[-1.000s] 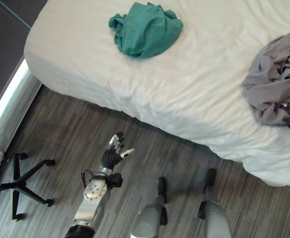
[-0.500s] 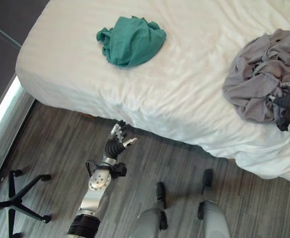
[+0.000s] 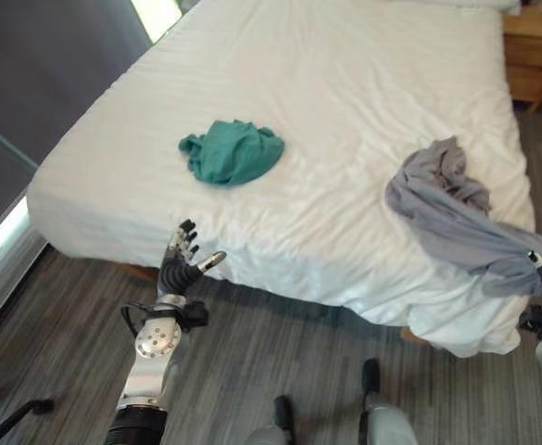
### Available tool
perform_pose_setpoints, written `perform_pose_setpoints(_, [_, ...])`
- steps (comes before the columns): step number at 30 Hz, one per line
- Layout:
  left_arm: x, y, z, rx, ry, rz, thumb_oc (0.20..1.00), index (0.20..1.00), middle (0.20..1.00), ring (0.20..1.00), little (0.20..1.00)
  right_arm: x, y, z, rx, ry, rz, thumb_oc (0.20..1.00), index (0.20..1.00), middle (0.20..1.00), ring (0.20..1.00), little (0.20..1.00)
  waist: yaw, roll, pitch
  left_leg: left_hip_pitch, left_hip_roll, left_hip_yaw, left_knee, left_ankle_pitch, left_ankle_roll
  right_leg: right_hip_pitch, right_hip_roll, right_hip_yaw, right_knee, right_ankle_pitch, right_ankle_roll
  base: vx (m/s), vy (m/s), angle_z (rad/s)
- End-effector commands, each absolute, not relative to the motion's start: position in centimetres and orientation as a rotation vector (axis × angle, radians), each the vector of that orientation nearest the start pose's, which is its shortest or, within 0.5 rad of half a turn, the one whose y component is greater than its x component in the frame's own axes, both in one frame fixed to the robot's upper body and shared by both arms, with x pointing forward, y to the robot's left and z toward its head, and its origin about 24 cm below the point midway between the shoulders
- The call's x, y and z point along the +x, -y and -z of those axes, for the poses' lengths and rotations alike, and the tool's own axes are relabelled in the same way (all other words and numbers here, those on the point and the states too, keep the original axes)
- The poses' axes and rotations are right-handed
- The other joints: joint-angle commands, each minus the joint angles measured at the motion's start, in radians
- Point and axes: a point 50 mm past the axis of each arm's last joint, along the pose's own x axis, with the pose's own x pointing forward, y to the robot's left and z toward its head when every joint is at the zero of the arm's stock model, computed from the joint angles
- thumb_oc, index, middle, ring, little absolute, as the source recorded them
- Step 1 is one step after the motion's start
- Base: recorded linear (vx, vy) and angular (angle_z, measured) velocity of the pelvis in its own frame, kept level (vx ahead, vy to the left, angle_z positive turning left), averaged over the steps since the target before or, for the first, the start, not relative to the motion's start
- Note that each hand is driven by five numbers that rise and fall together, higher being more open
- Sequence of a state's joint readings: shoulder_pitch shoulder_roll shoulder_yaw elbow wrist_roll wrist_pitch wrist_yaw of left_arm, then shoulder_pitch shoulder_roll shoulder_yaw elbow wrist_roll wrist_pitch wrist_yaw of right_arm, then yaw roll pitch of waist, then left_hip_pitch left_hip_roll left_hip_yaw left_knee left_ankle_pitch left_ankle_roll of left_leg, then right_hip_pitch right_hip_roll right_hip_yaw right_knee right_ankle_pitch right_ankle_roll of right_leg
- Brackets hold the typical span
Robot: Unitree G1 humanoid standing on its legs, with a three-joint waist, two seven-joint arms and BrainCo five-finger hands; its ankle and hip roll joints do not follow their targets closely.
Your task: Pick up bed clothes into laundry basket.
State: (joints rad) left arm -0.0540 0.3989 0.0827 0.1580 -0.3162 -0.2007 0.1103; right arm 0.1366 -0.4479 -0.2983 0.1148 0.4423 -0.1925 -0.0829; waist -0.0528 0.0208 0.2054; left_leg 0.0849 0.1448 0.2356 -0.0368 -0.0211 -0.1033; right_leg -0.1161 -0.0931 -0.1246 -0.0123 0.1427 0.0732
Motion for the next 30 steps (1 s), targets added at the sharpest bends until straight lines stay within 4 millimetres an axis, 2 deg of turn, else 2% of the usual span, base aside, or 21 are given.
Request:
perform_pose_setpoints(1, [27.3, -26.4, -10.5, 0.164, 0.293, -0.213, 1.000, 1.000, 1.000, 1.000, 1.000, 20.6, 32.9, -10.3, -0.049, 0.298, 0.436, 0.200, 0.200, 0.200, 0.200, 0.200, -0.019, -0.065, -0.008, -0.130, 0.052, -0.049, 0.305, 0.153, -0.067, 0.167, -0.016, 0.038, 0.082, -0.196, 0.011, -0.03, -0.179, -0.01])
perform_pose_setpoints(2, [27.6, -26.1, -11.1, 0.166, 0.317, -0.208, 1.000, 1.000, 1.000, 1.000, 1.000, 20.4, 33.1, -10.4, -0.059, 0.299, 0.449, 0.200, 0.200, 0.200, 0.200, 0.200, -0.019, -0.070, -0.005, -0.167, 0.045, -0.086, 0.367, 0.177, -0.078, 0.178, -0.011, 0.039, 0.079, -0.199, 0.001, -0.01, -0.097, 0.05])
perform_pose_setpoints(3, [28.2, -25.8, -12.3, 0.189, 0.361, -0.207, 1.000, 1.000, 1.000, 1.000, 1.000, 20.1, 33.4, -10.5, -0.047, 0.307, 0.472, 0.200, 0.200, 0.200, 0.200, 0.200, -0.032, -0.073, -0.017, -0.212, 0.059, -0.107, 0.333, 0.185, -0.072, 0.190, -0.009, 0.044, 0.074, -0.211, 0.000, 0.01, -0.040, -0.10])
perform_pose_setpoints(4, [28.2, -25.8, -12.3, 0.190, 0.361, -0.207, 1.000, 1.000, 1.000, 1.000, 1.000, 20.0, 33.4, -10.5, -0.047, 0.307, 0.473, 0.200, 0.200, 0.200, 0.200, 0.200, -0.032, -0.073, -0.019, -0.212, 0.058, -0.107, 0.328, 0.187, -0.071, 0.189, -0.010, 0.043, 0.073, -0.211, 0.000, 0.07, 0.016, -0.08])
perform_pose_setpoints(6, [28.7, -25.6, -13.0, 0.231, 0.378, -0.208, 1.000, 1.000, 1.000, 1.000, 1.000, 19.6, 33.7, -10.8, -0.041, 0.328, 0.494, 0.200, 0.200, 0.200, 0.200, 0.200, -0.045, -0.072, -0.043, -0.221, 0.093, -0.075, 0.213, 0.196, -0.071, 0.203, -0.009, 0.059, 0.058, -0.216, 0.009, 0.16, 0.062, -0.16])
perform_pose_setpoints(7, [29.4, -25.3, -13.7, 0.272, 0.392, -0.201, 1.000, 1.000, 1.000, 1.000, 1.000, 19.7, 33.7, -11.2, -0.042, 0.343, 0.495, 0.200, 0.200, 0.200, 0.200, 0.200, -0.050, -0.067, -0.050, -0.232, 0.113, -0.057, 0.125, 0.221, -0.077, 0.211, -0.010, 0.063, 0.050, -0.219, 0.017, 0.19, 0.099, 0.06])
perform_pose_setpoints(10, [31.1, -24.1, -16.3, 0.403, 0.471, -0.195, 1.000, 1.000, 1.000, 1.000, 1.000, 20.4, 33.3, -12.4, -0.078, 0.386, 0.466, 0.200, 0.200, 0.200, 0.200, 0.200, -0.054, -0.053, -0.042, -0.231, 0.117, -0.056, 0.020, 0.266, -0.092, 0.227, -0.013, 0.074, 0.045, -0.223, 0.033, 0.16, 0.138, 0.22])
perform_pose_setpoints(11, [31.1, -24.2, -16.5, 0.423, 0.473, -0.187, 1.000, 1.000, 1.000, 1.000, 1.000, 20.6, 33.2, -12.5, -0.079, 0.380, 0.453, 0.200, 0.200, 0.200, 0.200, 0.200, -0.065, -0.044, -0.047, -0.214, 0.118, -0.035, 0.032, 0.228, -0.081, 0.237, -0.020, 0.081, 0.047, -0.237, 0.042, 0.16, 0.177, -0.25])
perform_pose_setpoints(12, [31.5, -24.1, -17.1, 0.457, 0.486, -0.198, 1.000, 1.000, 1.000, 1.000, 1.000, 20.7, 32.9, -12.4, -0.069, 0.375, 0.443, 0.200, 0.200, 0.200, 0.200, 0.200, -0.069, -0.039, -0.050, -0.214, 0.114, -0.027, 0.041, 0.218, -0.078, 0.246, -0.032, 0.086, 0.038, -0.239, 0.049, 0.20, 0.207, -0.28])
perform_pose_setpoints(13, [32.4, -23.6, -18.6, 0.568, 0.517, -0.203, 1.000, 1.000, 1.000, 1.000, 1.000, 20.8, 32.6, -12.5, -0.054, 0.388, 0.435, 0.200, 0.200, 0.200, 0.200, 0.200, -0.076, -0.039, -0.051, -0.225, 0.103, -0.015, 0.064, 0.211, -0.084, 0.256, -0.053, 0.085, 0.031, -0.237, 0.059, 0.16, 0.156, -0.29])
perform_pose_setpoints(14, [32.5, -23.5, -18.7, 0.570, 0.521, -0.203, 1.000, 1.000, 1.000, 1.000, 1.000, 20.8, 32.6, -12.5, -0.052, 0.390, 0.438, 0.200, 0.200, 0.200, 0.200, 0.200, -0.073, -0.039, -0.050, -0.230, 0.104, -0.015, 0.066, 0.214, -0.082, 0.253, -0.053, 0.086, 0.029, -0.232, 0.060, 0.17, 0.171, -0.17])
perform_pose_setpoints(16, [34.1, -23.1, -22.3, 0.860, 0.592, -0.275, 1.000, 1.000, 1.000, 1.000, 1.000, 20.9, 32.2, -12.3, -0.054, 0.384, 0.440, 0.200, 0.200, 0.200, 0.200, 0.200, -0.078, -0.039, -0.058, -0.223, 0.071, 0.022, 0.060, 0.184, -0.061, 0.234, -0.098, 0.106, 0.018, -0.212, 0.086, 0.20, 0.261, -0.19])
perform_pose_setpoints(19, [35.0, -22.9, -25.5, 1.039, 0.647, -0.359, 1.000, 1.000, 1.000, 1.000, 1.000, 21.7, 31.1, -12.5, -0.055, 0.386, 0.400, 0.200, 0.200, 0.200, 0.200, 0.200, -0.079, -0.045, -0.050, -0.220, 0.040, 0.071, 0.034, 0.171, -0.041, 0.176, -0.135, 0.113, 0.033, -0.180, 0.117, 0.10, 0.214, -0.69])
perform_pose_setpoints(24, [35.8, -24.1, -28.0, 1.291, 0.610, -0.468, 1.000, 1.000, 1.000, 1.000, 1.000, 22.1, 30.5, -12.4, -0.052, 0.371, 0.368, 0.200, 0.200, 0.200, 0.200, 0.200, -0.072, -0.072, -0.034, -0.224, 0.005, 0.121, 0.026, 0.148, -0.012, 0.113, -0.167, 0.118, 0.057, -0.102, 0.152, 0.09, 0.139, -0.44])
perform_pose_setpoints(29, [37.8, -23.6, -30.7, 1.459, 0.542, -0.525, 1.000, 1.000, 1.000, 1.000, 1.000, 22.9, 29.8, -12.5, -0.047, 0.365, 0.326, 0.200, 0.200, 0.200, 0.200, 0.200, -0.093, -0.086, -0.021, -0.250, -0.010, 0.121, 0.018, 0.151, -0.003, 0.096, -0.175, 0.101, 0.049, -0.056, 0.167, 0.05, 0.080, 0.03])
perform_pose_setpoints(30, [38.2, -23.3, -32.0, 1.507, 0.537, -0.547, 1.000, 1.000, 1.000, 1.000, 1.000, 23.3, 29.4, -12.6, -0.038, 0.370, 0.315, 0.200, 0.200, 0.200, 0.200, 0.200, -0.098, -0.091, -0.015, -0.258, -0.014, 0.119, 0.013, 0.154, -0.001, 0.089, -0.175, 0.099, 0.047, -0.041, 0.172, 0.02, 0.050, 0.18])
